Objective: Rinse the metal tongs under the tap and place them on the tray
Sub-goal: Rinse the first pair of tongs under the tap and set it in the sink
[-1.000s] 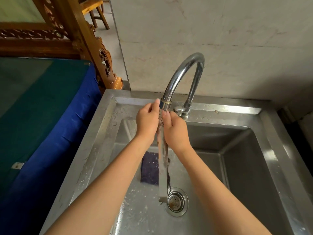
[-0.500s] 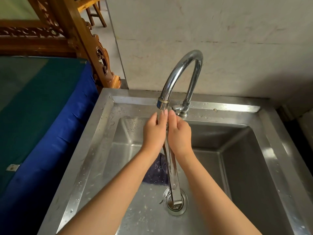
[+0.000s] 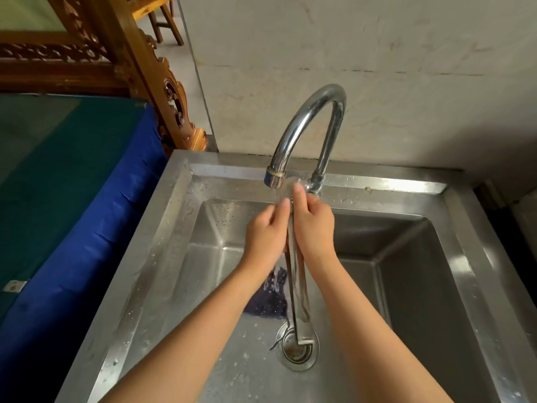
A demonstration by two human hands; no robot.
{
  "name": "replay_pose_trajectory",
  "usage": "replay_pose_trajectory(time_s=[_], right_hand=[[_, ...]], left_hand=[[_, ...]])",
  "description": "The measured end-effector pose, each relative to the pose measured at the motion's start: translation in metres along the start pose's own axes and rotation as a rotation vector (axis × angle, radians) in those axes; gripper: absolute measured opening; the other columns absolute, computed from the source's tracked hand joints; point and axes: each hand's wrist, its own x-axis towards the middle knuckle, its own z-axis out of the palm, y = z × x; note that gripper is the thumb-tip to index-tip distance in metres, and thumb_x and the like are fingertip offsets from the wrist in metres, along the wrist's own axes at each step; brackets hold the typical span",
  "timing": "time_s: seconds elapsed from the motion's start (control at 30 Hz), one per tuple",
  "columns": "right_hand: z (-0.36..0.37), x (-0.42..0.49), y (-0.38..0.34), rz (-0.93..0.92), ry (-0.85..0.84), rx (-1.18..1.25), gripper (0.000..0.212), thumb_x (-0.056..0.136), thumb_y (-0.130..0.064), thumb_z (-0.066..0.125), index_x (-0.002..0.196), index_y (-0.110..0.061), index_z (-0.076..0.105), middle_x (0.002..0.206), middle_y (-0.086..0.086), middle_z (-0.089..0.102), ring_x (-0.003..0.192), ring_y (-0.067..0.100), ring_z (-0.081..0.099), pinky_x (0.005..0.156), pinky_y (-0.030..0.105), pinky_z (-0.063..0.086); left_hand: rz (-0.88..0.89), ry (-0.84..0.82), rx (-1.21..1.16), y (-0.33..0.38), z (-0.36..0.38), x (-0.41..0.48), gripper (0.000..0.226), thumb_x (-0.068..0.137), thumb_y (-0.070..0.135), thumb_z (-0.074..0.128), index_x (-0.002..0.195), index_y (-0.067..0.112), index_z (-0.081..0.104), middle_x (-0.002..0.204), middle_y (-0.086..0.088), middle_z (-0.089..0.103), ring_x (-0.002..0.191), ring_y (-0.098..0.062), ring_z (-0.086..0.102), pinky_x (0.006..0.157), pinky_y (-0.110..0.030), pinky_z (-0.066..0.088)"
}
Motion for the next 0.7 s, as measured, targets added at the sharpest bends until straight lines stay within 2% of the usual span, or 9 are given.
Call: replay_pose_trajectory(time_s=[0.1,0.13,0.2,0.27,0.3,0.43,0.53,0.63,0.7], right_hand=[[0.001,0.007,-0.005,-0.037,-0.087,0.018,0.025,0.092,-0.031,0.054,0.083,-0.009,0.048,0.063,-0.005,0.045,0.055,0.007,0.039,0.049,0.016,0.035],[0.002,0.008,-0.007,-0.062,-0.121,0.029,0.018,0.092,-0.026,0.054,0.088,-0.01,0.047,0.066,-0.007,0.047,0.056,0.004,0.041,0.051,0.015,0.036],[0.004,0.008,-0.007,-0.112,-0.16,-0.016,0.011,0.094,-0.019,0.05,0.09,-0.009,0.046,0.066,-0.008,0.048,0.054,-0.002,0.044,0.051,0.011,0.037],[0.009,0.004,-0.005,-0.127,-0.131,-0.058,0.017,0.096,-0.018,0.046,0.083,-0.007,0.045,0.061,-0.006,0.045,0.05,0.0,0.042,0.048,0.013,0.034],[0.012,0.002,-0.005,-0.113,-0.105,-0.076,0.023,0.097,-0.021,0.043,0.08,-0.006,0.046,0.06,-0.005,0.046,0.051,0.002,0.042,0.049,0.017,0.034],[0.012,0.005,-0.004,0.027,-0.022,-0.118,0.047,0.099,-0.037,0.034,0.06,-0.015,0.047,0.056,-0.003,0.05,0.053,0.014,0.046,0.054,0.03,0.036],[0.011,0.005,-0.006,0.12,-0.065,-0.112,0.056,0.098,-0.045,0.034,0.055,-0.012,0.046,0.054,0.002,0.052,0.052,0.016,0.047,0.056,0.031,0.038],[0.01,-0.001,-0.006,0.053,-0.162,-0.058,0.042,0.099,-0.035,0.037,0.073,-0.006,0.053,0.066,0.004,0.056,0.059,0.014,0.049,0.059,0.03,0.04],[0.011,-0.005,-0.005,0.019,-0.206,0.012,0.031,0.098,-0.028,0.042,0.078,-0.005,0.045,0.064,0.0,0.049,0.058,0.01,0.042,0.056,0.025,0.037]], left_hand=[[-0.054,0.033,-0.008,0.007,-0.004,0.015,0.05,0.092,0.052,0.041,0.066,0.014,0.06,0.041,0.009,0.045,0.041,-0.007,0.044,0.041,-0.016,0.034],[-0.052,0.061,0.0,0.007,-0.005,0.017,0.05,0.092,0.051,0.04,0.066,0.014,0.061,0.039,0.01,0.046,0.039,-0.005,0.044,0.039,-0.014,0.032],[-0.033,0.106,0.043,0.004,-0.006,0.021,0.045,0.095,0.046,0.04,0.078,0.013,0.064,0.058,0.004,0.061,0.055,-0.01,0.057,0.05,-0.02,0.044],[-0.026,0.129,0.036,0.002,-0.006,0.023,0.03,0.096,0.041,0.042,0.089,0.019,0.06,0.082,-0.006,0.068,0.077,-0.022,0.065,0.068,-0.036,0.054],[-0.015,0.115,0.023,0.002,-0.006,0.024,0.025,0.095,0.041,0.042,0.087,0.024,0.058,0.084,-0.006,0.067,0.08,-0.023,0.065,0.071,-0.039,0.055],[0.114,0.081,0.018,-0.001,-0.002,0.015,0.035,0.094,0.041,0.044,0.06,0.04,0.054,0.056,0.016,0.057,0.056,0.003,0.051,0.054,-0.016,0.042],[0.159,0.055,-0.01,-0.006,-0.001,0.008,0.034,0.094,0.033,0.047,0.06,0.037,0.051,0.053,0.019,0.055,0.049,0.006,0.047,0.046,-0.008,0.036],[0.088,0.092,-0.059,-0.001,-0.004,0.014,0.034,0.094,0.031,0.047,0.063,0.036,0.06,0.06,0.014,0.061,0.059,0.0,0.056,0.053,-0.015,0.043],[0.01,0.166,-0.105,0.004,-0.005,0.023,0.032,0.094,0.03,0.047,0.066,0.028,0.063,0.069,0.004,0.065,0.067,-0.011,0.059,0.063,-0.027,0.048]])
